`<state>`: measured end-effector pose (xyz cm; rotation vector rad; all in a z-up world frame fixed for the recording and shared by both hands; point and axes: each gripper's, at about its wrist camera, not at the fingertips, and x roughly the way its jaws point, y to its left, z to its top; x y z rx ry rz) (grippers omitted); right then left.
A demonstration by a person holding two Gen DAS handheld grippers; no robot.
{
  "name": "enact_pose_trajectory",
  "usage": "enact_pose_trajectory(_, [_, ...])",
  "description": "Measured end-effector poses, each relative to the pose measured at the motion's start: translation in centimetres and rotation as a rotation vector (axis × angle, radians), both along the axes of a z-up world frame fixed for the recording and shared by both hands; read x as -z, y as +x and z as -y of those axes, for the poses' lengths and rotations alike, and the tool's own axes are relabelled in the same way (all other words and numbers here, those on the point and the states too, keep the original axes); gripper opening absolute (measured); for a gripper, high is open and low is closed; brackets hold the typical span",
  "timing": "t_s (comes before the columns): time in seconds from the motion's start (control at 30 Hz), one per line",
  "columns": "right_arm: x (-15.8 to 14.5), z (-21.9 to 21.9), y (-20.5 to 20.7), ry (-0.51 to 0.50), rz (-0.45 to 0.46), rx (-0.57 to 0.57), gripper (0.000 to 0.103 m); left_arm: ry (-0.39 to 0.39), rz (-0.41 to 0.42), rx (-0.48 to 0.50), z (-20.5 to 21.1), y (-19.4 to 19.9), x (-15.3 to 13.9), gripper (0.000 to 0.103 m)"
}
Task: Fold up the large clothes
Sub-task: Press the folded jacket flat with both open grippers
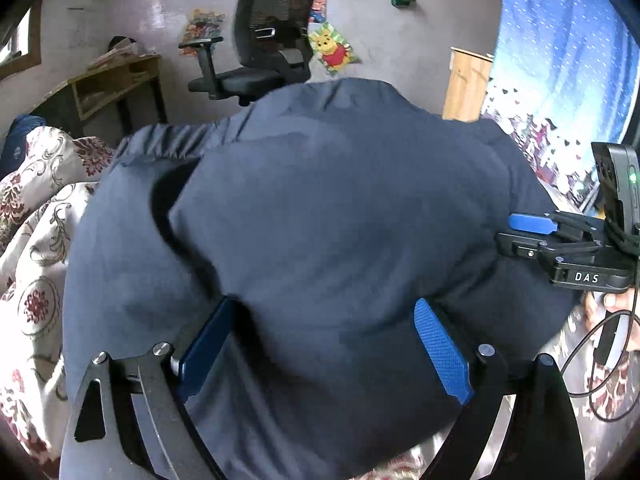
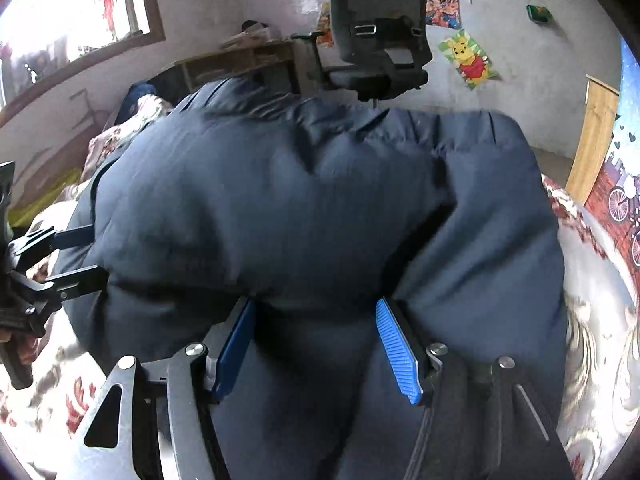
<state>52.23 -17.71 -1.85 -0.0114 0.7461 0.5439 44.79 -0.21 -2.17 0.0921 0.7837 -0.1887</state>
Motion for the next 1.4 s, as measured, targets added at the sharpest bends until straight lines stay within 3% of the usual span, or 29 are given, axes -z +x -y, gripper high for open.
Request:
enact_pose_trajectory(0.37, [-0.4,0.2,5.8,0.078,-0.036,0.065,0.060,0.020,0.035,-0.090,-1.9,4.8,-1.1,0.092])
enact_pose_trajectory(0.53, [-0.3,-0.1,7.8,0.079,-0.051,0.074,0.060,-0.003,0.014,-0.123,-2.9,7.0,-1.0,0.100])
enact_pose_trajectory(0.73, [0.2,-0.4,9.6,0.093,-0.062,0.086,0.060,-0.062,0.001,-0.142,-4.3,9.6,-0.5,0.101])
enact_pose_trajectory(1.1, [1.1,-1.1,11.3,0.090,-0.056,0.081,0.061,-0.096,0.030,-0.137,-4.7,10.6,0.5,0.102])
enact_pose_trajectory(1.4, [1.8,-1.1,10.4,0.098,0.013,0.088,0.061,-0.096,0.080,-0.124,-4.7,10.1,1.1,0.102])
